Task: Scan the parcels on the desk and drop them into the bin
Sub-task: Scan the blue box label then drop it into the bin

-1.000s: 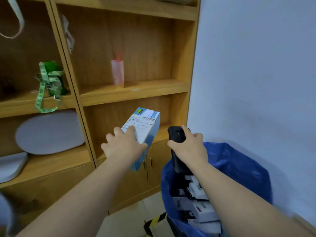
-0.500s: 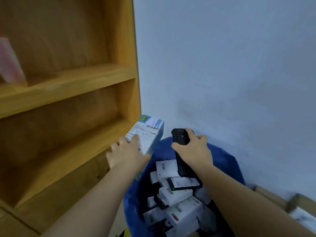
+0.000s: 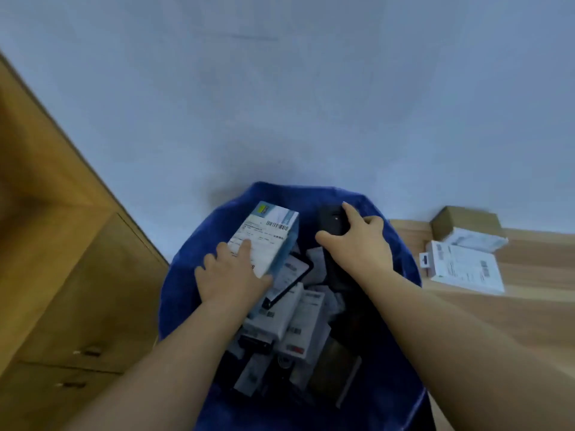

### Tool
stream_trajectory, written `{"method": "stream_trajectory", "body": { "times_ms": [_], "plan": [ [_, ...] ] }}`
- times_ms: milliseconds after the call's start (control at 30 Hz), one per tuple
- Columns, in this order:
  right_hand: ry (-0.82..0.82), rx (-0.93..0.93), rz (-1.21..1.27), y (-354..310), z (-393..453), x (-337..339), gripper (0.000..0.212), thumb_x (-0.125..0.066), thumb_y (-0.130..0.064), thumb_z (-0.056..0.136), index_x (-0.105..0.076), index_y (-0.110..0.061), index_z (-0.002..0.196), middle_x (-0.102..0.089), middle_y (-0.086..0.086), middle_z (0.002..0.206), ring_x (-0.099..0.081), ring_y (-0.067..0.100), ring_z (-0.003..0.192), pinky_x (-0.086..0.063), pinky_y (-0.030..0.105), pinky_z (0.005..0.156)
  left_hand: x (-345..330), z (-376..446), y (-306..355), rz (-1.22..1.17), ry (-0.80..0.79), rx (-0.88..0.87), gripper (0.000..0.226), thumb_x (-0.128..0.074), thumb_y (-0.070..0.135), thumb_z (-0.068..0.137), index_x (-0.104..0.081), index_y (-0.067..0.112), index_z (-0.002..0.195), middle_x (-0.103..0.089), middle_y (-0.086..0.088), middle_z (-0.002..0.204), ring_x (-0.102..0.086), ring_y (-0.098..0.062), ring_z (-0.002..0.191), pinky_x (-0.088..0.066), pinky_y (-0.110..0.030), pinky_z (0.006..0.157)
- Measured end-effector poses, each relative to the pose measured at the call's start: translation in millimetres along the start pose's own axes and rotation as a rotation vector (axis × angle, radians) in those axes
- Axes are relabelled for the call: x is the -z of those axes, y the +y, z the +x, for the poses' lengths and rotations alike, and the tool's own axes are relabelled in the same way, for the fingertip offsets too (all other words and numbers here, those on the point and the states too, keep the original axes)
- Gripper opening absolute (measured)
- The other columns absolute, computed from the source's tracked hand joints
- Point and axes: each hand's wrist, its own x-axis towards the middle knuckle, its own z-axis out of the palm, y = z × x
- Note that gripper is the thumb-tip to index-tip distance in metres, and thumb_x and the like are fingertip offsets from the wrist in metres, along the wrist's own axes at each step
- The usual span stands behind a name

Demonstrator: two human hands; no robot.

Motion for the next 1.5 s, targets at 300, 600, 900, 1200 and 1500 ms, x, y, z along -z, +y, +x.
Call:
{"method": "stream_trajectory", "body": {
  "times_ms": [300, 600, 900, 1200, 1500],
  "plan": [
    [-0.152, -0.226, -0.013, 72, 7, -104, 0.082, -0.064, -0.059, 0.082, -0.027, -0.041, 0.153, -0.028, 0.005, 0.145, -0.056, 0.034, 0.11, -0.051, 0.04, 0.089, -100, 35, 3, -0.02, -0.186, -0.118, 0.092, -0.058, 0.066, 0.084, -0.011, 0.031, 0.154, -0.014, -0.017, 0.154, -0.026, -0.039, 0.134, -0.032, -0.051, 0.105],
    [-0.162, -0.286, 0.018, 100, 12, -123, 0.085, -0.064, -0.06, 0.082, -0.022, -0.043, 0.154, -0.022, 0.006, 0.151, -0.053, 0.032, 0.117, -0.051, 0.038, 0.087, -127, 59, 6, -0.004, -0.283, -0.145, 0.099, -0.059, 0.069, 0.082, -0.005, 0.03, 0.156, -0.007, -0.016, 0.158, -0.016, -0.039, 0.139, -0.021, -0.058, 0.113],
    [-0.062, -0.253, 0.073, 91, -8, -91, 0.083, -0.065, -0.058, 0.081, -0.025, -0.045, 0.152, -0.026, 0.002, 0.146, -0.054, 0.029, 0.113, -0.051, 0.039, 0.087, -90, 54, 33, 0.034, -0.029, -0.294, 0.08, -0.047, 0.068, 0.087, -0.025, 0.026, 0.152, -0.031, -0.012, 0.15, -0.035, -0.036, 0.129, -0.034, -0.049, 0.103],
    [0.181, -0.195, 0.215, 87, -61, 22, 0.082, -0.069, -0.052, 0.08, -0.03, -0.047, 0.152, -0.034, -0.001, 0.143, -0.053, 0.024, 0.122, -0.044, 0.033, 0.092, -16, 6, 100, 0.05, 0.147, -0.521, 0.076, -0.044, 0.065, 0.09, -0.022, 0.03, 0.155, -0.035, -0.006, 0.149, -0.038, -0.032, 0.128, -0.037, -0.042, 0.099],
    [0.385, -0.185, 0.285, 159, -133, 151, 0.08, -0.067, -0.055, 0.078, -0.03, -0.052, 0.149, -0.033, -0.007, 0.14, -0.059, 0.021, 0.112, -0.051, 0.039, 0.097, 17, -97, 229, 0.068, 0.278, -0.687, 0.072, -0.039, 0.068, 0.091, -0.035, 0.025, 0.149, -0.043, -0.007, 0.142, -0.045, -0.031, 0.123, -0.042, -0.04, 0.093]
  ]
}}
